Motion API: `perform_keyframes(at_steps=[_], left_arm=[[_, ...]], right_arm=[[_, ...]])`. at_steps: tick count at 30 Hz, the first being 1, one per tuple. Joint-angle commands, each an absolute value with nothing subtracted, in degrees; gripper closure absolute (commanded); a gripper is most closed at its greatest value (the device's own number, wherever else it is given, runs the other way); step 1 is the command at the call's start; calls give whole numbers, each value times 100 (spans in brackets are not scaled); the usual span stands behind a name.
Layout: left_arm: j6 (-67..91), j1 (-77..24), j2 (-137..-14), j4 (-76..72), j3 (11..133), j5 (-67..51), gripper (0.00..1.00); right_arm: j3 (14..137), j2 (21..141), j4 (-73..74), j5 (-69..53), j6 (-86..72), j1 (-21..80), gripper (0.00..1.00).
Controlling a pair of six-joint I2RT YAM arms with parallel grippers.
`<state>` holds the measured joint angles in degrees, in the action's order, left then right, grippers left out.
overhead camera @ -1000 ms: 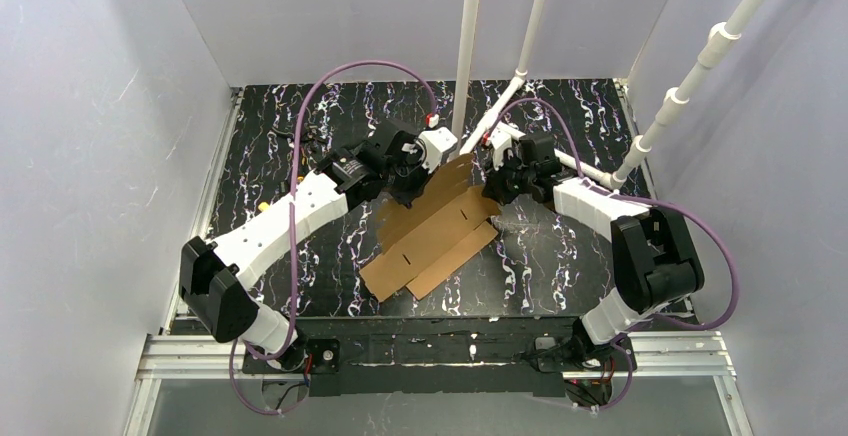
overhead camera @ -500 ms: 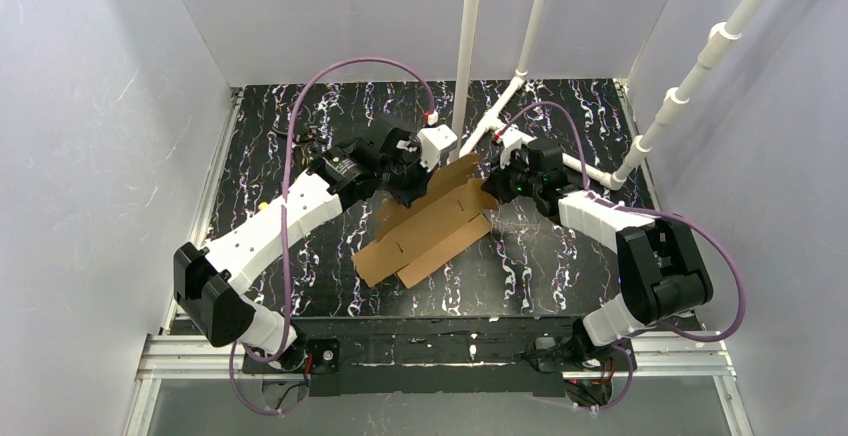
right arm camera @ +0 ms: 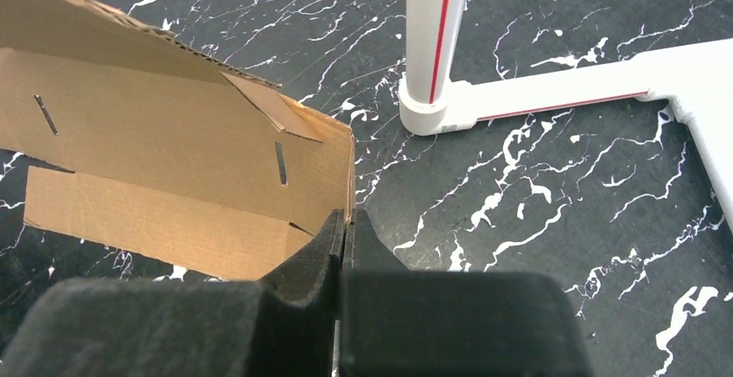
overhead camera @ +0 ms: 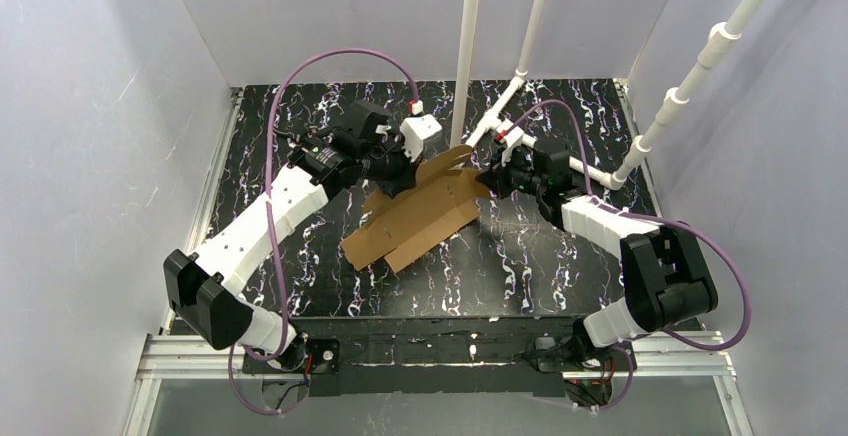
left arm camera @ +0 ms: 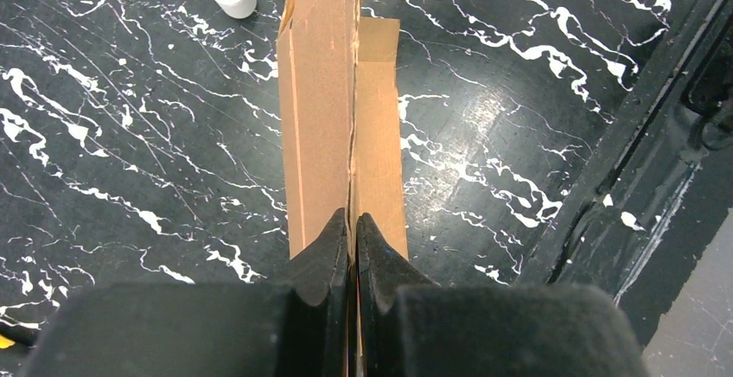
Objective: Fold the paper box
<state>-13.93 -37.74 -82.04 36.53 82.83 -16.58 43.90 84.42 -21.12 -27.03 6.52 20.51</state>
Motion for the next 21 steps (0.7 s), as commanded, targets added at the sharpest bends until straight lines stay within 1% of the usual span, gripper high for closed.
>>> perform_keyframes(at_steps=[1, 5, 13, 21], left_arm=[[-1579, -3729, -8024, 3736, 8586, -2273, 100], [-1804, -3721, -8003, 3855, 8726, -2354, 100], [-2411, -3726, -8004, 4006, 8922, -2281, 100], [-2752, -3617, -8088, 4075, 8909, -2579, 100]], right_arm=[[4233, 8271, -2797, -3065, 863, 2047, 99], [4126, 8221, -3044, -3178, 887, 2016, 99], [4064, 8408, -4084, -3368, 655, 1948, 99], [3723, 8422, -4465, -3793, 833, 1890, 99]])
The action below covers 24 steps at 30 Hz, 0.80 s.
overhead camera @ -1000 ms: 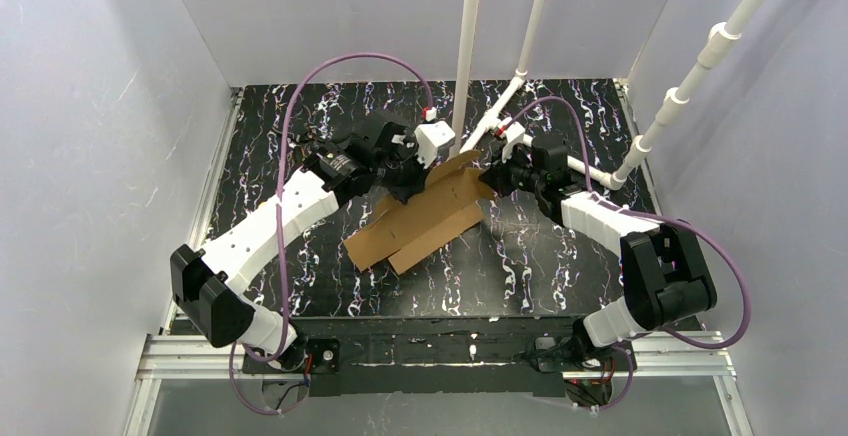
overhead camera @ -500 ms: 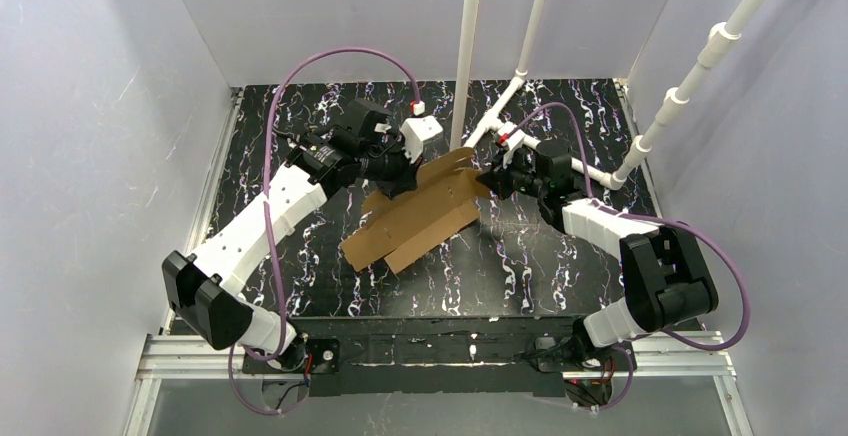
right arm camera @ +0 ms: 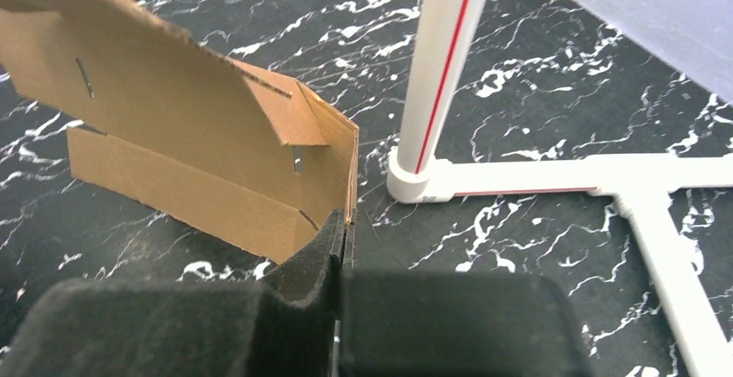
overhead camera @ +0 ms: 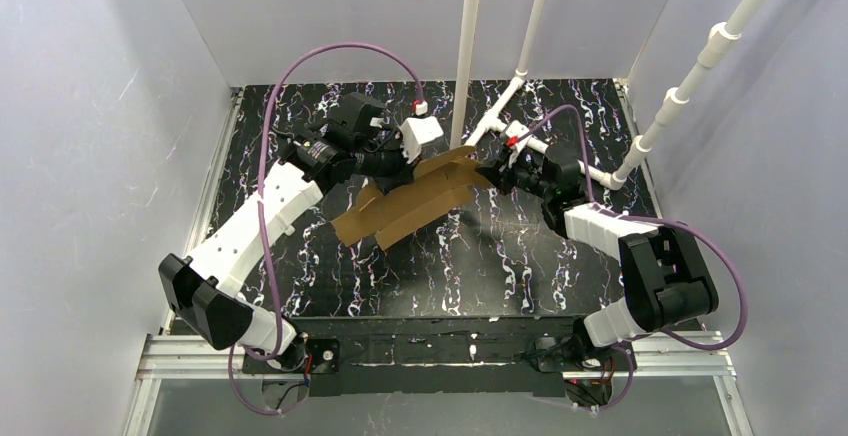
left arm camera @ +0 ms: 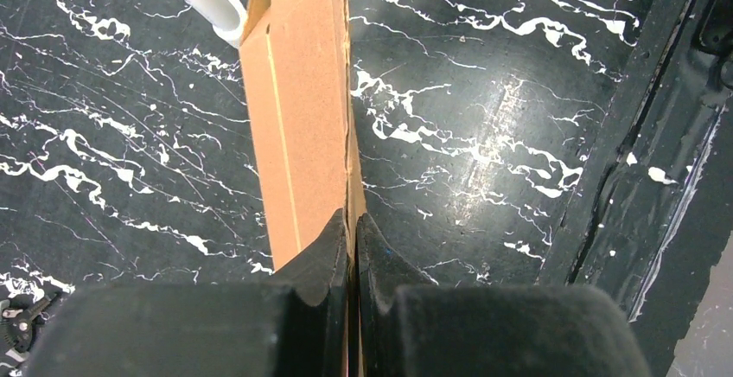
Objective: Fold the paper box
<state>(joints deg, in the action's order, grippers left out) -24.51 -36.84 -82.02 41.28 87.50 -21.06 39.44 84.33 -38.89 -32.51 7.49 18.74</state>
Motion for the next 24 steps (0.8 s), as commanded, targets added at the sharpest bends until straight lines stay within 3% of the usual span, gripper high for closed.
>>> perform_keyframes(at_steps=[1, 24], left_arm=[[-2751, -3603, -8098, 4059, 8879, -2620, 100], [-2221, -3595, -8108, 3657, 7879, -3459, 100]], right_arm=[[3672, 8427, -4446, -3829, 914, 1890, 99], [3019, 8385, -3914, -4351, 1859, 1854, 99]])
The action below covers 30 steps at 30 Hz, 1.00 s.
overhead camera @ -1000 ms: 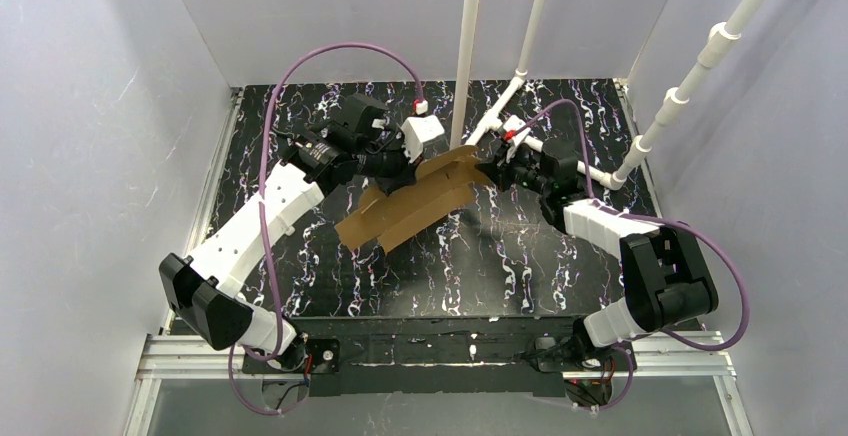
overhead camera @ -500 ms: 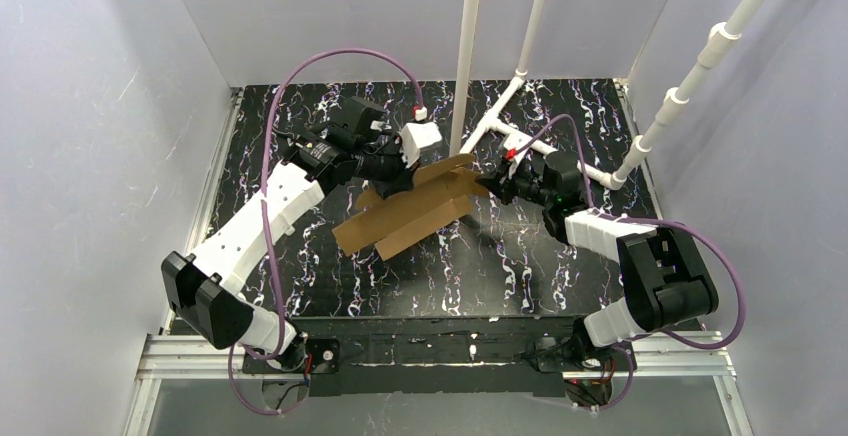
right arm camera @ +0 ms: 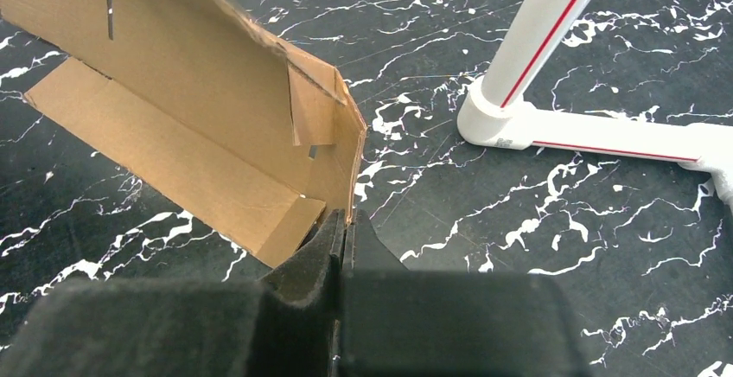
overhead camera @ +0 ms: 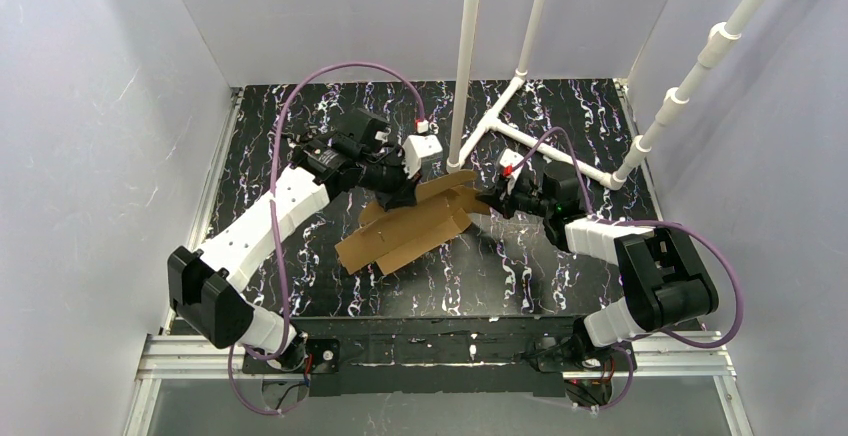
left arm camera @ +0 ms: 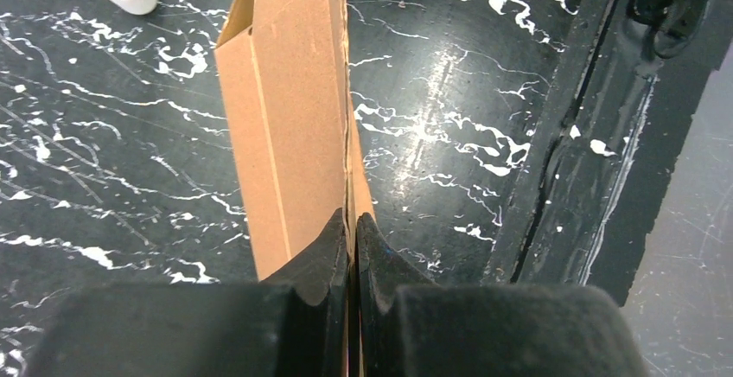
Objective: Fold the paper box
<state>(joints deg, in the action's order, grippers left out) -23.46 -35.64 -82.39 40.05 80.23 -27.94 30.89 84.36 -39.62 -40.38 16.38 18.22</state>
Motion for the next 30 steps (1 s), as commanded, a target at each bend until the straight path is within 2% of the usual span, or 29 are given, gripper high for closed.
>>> perform_keyframes(at_steps=[1, 14, 30], left_arm=[[-2193, -3594, -8096, 3642, 7835, -3486, 100], [-1910, -3595, -8060, 3480, 7523, -3530, 100], [-1684, -3588, -7835, 3413, 7144, -3576, 100]], right_arm=[[3004, 8391, -3897, -4375, 1867, 1853, 99], [3027, 8379, -3540, -4740, 1799, 1857, 98], [3342, 8490, -2483, -5582, 1892, 1854, 80]])
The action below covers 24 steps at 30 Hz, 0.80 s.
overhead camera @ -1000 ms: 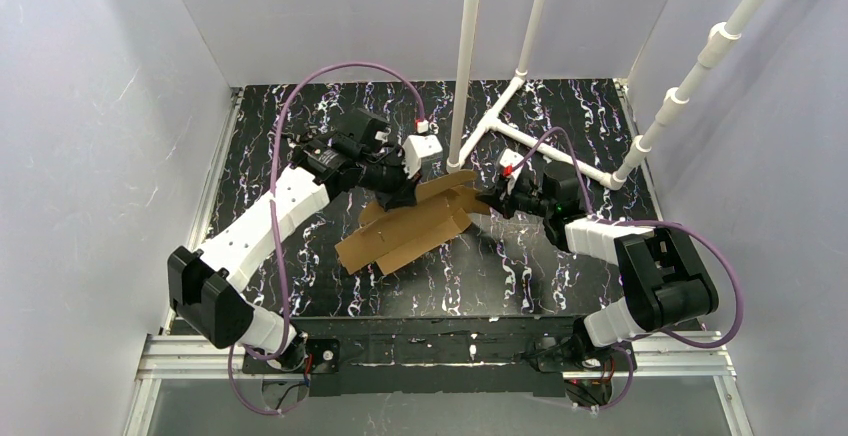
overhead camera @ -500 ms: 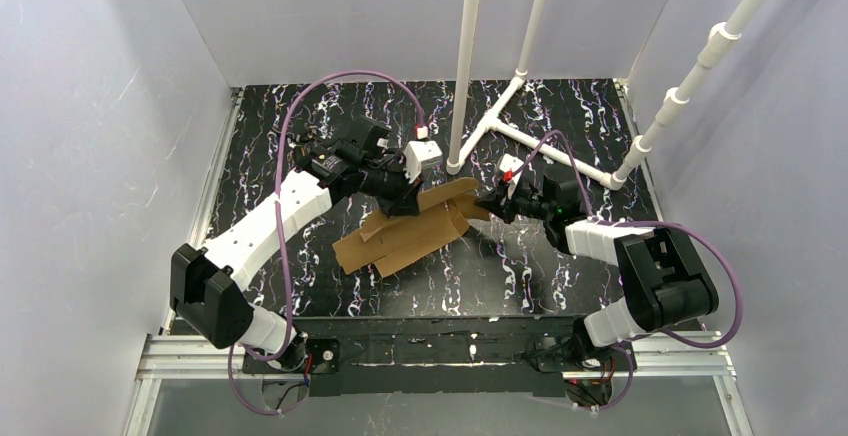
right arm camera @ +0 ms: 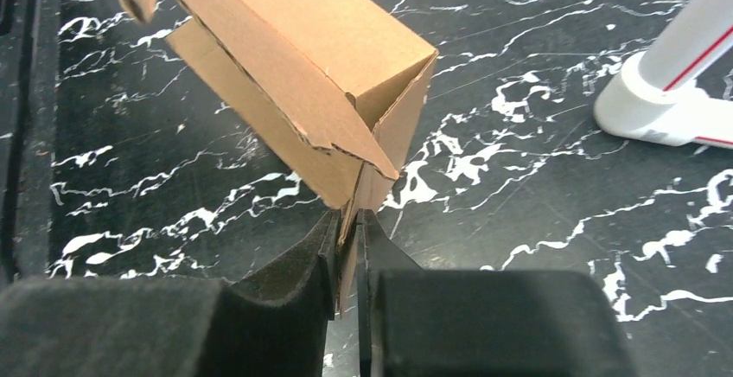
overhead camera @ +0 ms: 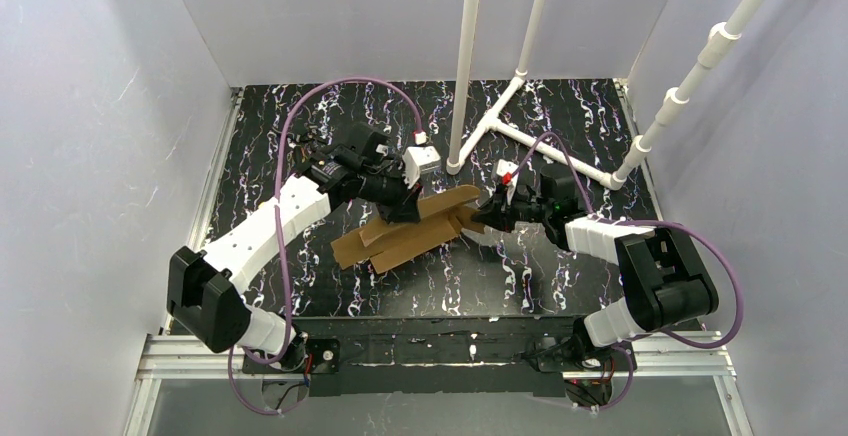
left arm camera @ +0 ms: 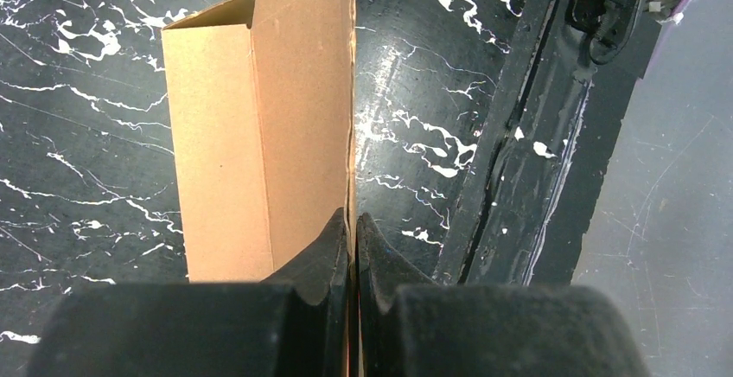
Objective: Fold the paper box
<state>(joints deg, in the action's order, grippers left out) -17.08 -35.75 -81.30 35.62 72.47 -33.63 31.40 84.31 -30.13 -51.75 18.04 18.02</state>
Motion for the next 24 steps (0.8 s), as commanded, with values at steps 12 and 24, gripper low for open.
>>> perform_keyframes(at_steps=[12, 24], left_arm=[[-1648, -3595, -7757, 3393, 7054, -3532, 100], [-1618, -3603, -7667, 3384, 6871, -3497, 100]], right_arm=[[3612, 8531, -1867, -5919, 2118, 1847, 51], [3931, 8736, -920, -6379, 2616, 1782, 49]])
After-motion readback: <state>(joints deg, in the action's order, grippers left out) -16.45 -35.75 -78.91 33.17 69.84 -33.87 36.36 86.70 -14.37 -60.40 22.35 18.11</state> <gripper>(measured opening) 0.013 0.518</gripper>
